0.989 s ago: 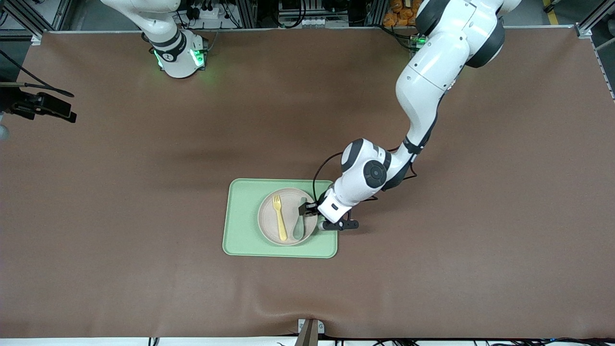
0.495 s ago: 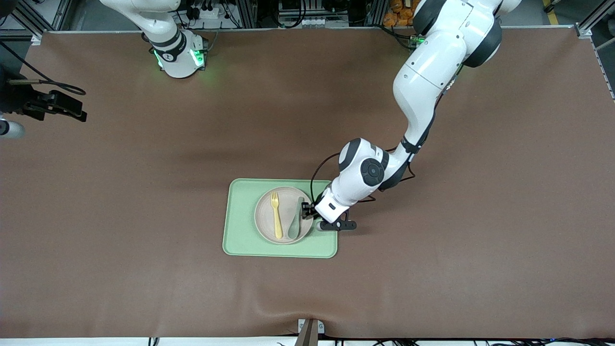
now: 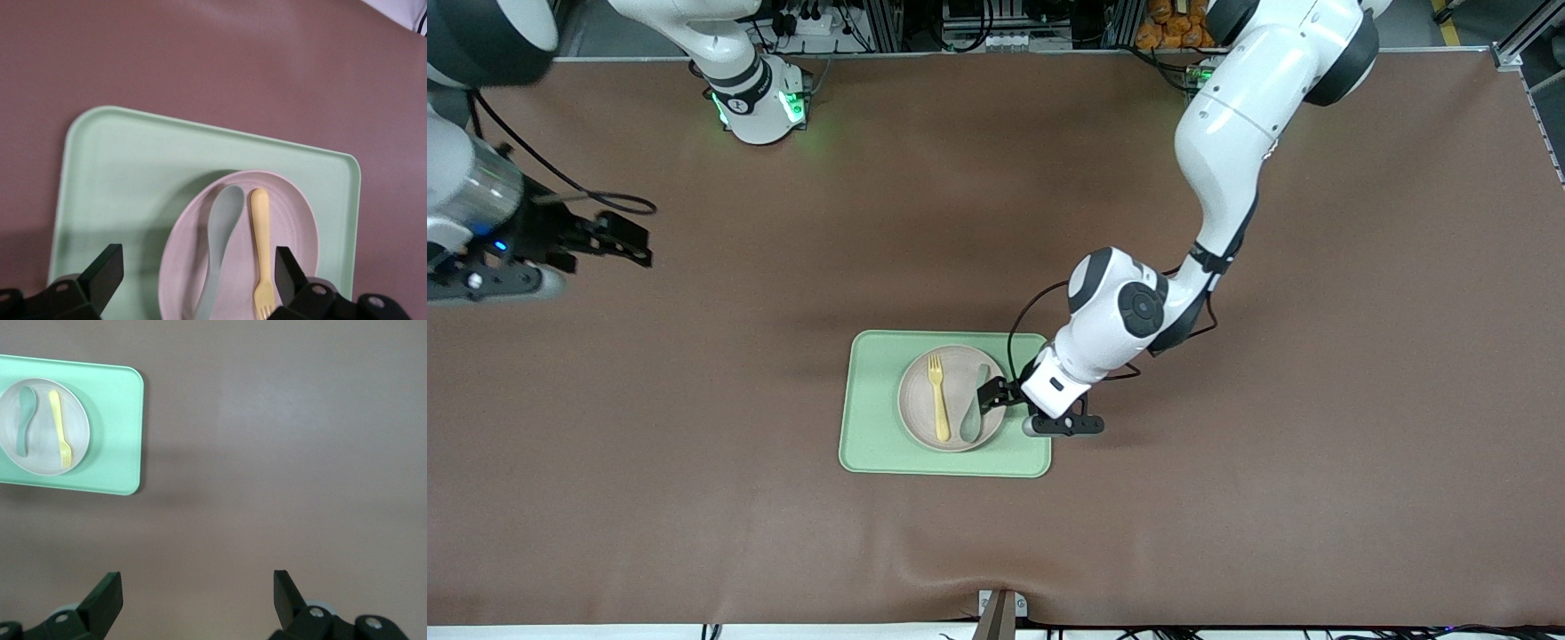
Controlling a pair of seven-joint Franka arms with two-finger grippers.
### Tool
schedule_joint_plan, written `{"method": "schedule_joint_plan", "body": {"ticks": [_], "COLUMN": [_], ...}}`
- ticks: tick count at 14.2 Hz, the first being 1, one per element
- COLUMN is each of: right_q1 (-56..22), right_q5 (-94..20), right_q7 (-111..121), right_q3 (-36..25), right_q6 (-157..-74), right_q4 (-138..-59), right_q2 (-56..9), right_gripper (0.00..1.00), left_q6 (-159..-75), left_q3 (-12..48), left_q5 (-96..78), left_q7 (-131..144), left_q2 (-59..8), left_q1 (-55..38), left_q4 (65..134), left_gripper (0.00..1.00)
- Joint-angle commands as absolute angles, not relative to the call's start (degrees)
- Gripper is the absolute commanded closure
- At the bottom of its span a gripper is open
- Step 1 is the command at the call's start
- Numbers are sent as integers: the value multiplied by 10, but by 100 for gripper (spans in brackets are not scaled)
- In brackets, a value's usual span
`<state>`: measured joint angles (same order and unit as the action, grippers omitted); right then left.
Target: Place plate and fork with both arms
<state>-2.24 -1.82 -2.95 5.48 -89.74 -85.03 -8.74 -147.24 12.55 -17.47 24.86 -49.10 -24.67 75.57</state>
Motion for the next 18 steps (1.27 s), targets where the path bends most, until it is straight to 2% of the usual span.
{"method": "schedule_joint_plan", "body": {"ticks": [1,4,11,14,18], "right_q1": [-53,-93,-157,-185,-214], "right_q5": [-27,-28,-27,-24,-22], "right_q7": [-35,-105,-142,-159,-171], "right_q3": [52,52,51,50,49], "right_q6": [-932,-964,-1163,-1190,-1249], "right_q4": [-825,-785,-763,-729,-722], "right_q2": [-131,-186,-319,-383,-430], "right_gripper": [0,0,0,0,0], "left_q6": [-1378,-1276,-1134,-1069,-964], "left_q3": [122,122,123,125,123], "left_q5": [-157,-109,-61,-51,-51], "left_q7": [251,253,253,245,229], "left_q2": [-416,-361,-276,-246,-199], "left_q1": [-202,-158,-71,-34,-13], "left_q4": [780,780,777,777,779], "left_gripper": [0,0,0,0,0]}}
